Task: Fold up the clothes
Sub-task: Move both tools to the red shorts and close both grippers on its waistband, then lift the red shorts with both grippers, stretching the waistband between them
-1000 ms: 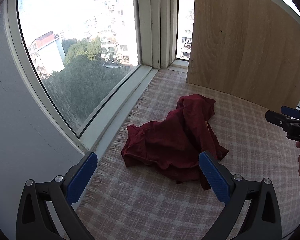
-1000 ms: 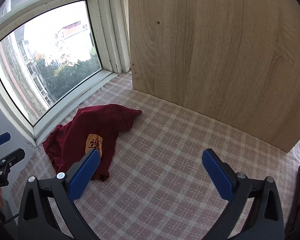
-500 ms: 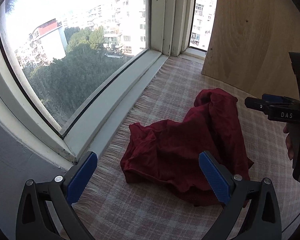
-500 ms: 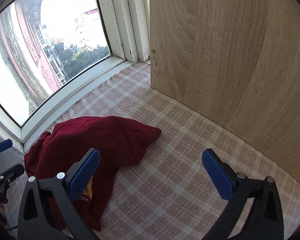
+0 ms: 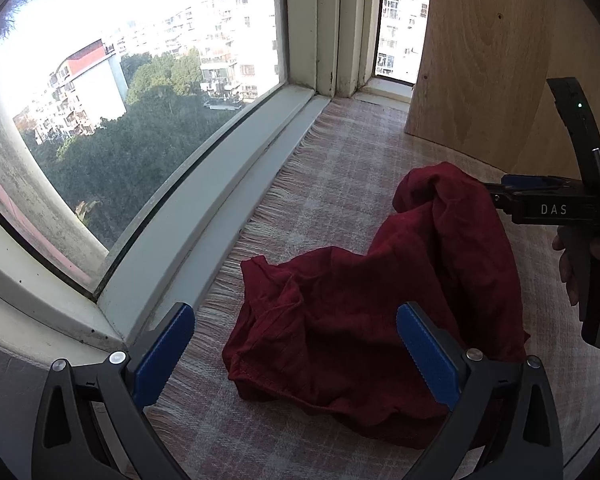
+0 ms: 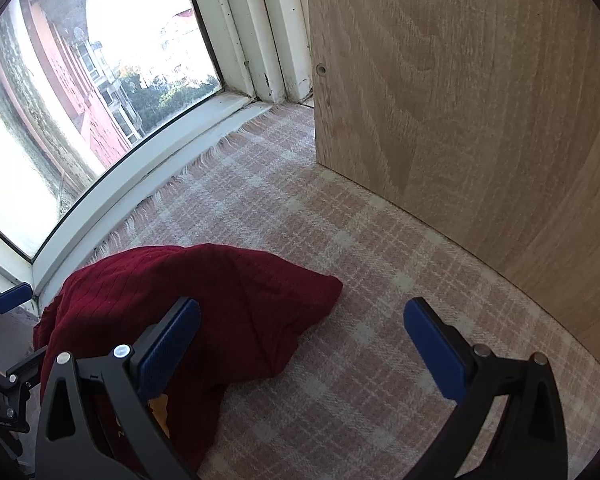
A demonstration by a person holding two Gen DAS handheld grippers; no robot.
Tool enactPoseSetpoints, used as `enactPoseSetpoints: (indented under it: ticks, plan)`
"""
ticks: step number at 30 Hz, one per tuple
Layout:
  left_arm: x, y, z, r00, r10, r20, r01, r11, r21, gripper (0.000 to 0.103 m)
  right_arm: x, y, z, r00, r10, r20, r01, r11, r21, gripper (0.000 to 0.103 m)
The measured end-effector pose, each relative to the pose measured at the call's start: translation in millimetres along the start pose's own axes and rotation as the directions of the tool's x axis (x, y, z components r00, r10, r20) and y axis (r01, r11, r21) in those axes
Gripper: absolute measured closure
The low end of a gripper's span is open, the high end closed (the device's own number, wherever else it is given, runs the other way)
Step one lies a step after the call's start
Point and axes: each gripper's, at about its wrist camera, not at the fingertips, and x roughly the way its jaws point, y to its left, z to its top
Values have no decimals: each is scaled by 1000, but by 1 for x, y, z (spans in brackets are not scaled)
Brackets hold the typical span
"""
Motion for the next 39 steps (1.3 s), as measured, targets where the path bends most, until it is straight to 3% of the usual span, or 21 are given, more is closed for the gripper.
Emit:
enactPoseSetpoints:
  ticks: [2,4,6,8,9,10,12,15,18,22,29,32,36,39]
  plan:
    - [1,-1,1,1000,-5,-1,5,1000,4,7,0,1,-1,1000,5,-1,-5,1000,-13,7]
    - [3,-2,2,1000,-15,-7,15,1000,7,13,3,3,-1,999,21,-25,-21,999,-25,29]
    - [7,-3,2,999,-36,-24,36,999,9,33,7,4,-1,998,40,-53,-41,999,-30,49]
    - [11,-4,2,998,-56,-38,56,998,10,50,8,6,-2,997,40,-61,-43,998,-43,50]
    - [12,-5,1,997,-63,-43,64,998,10,54,9,7,-2,997,40,-66,-43,998,-49,52]
    - [13,-5,0,996,-71,-47,71,997,10,55,10,8,-3,997,40,-70,-44,998,-55,56]
    - [14,-7,-1,995,-86,-53,87,996,12,69,11,11,-3,996,46,-79,-52,996,-68,75]
    - [15,-7,-1,993,-107,-58,108,994,17,91,12,12,-1,994,67,-89,-73,995,-70,81]
    - [13,-7,0,991,-122,-55,123,992,20,96,10,9,1,990,110,-89,-114,993,-34,90]
    - [2,-6,1,990,-136,-25,136,990,20,96,1,9,2,983,165,-80,-167,986,-13,92]
    - [-30,-5,6,990,-135,49,133,990,40,96,-49,10,0,979,203,30,-203,979,-3,92]
    - [-42,-2,6,986,-160,50,158,987,41,96,-75,5,0,980,184,70,-185,983,7,92]
    - [-40,-3,3,993,-116,36,114,992,62,96,-99,2,-3,988,134,82,-134,991,-7,92]
    - [-37,-1,-3,992,-122,15,121,990,68,95,-107,0,-15,989,119,83,-119,993,2,92]
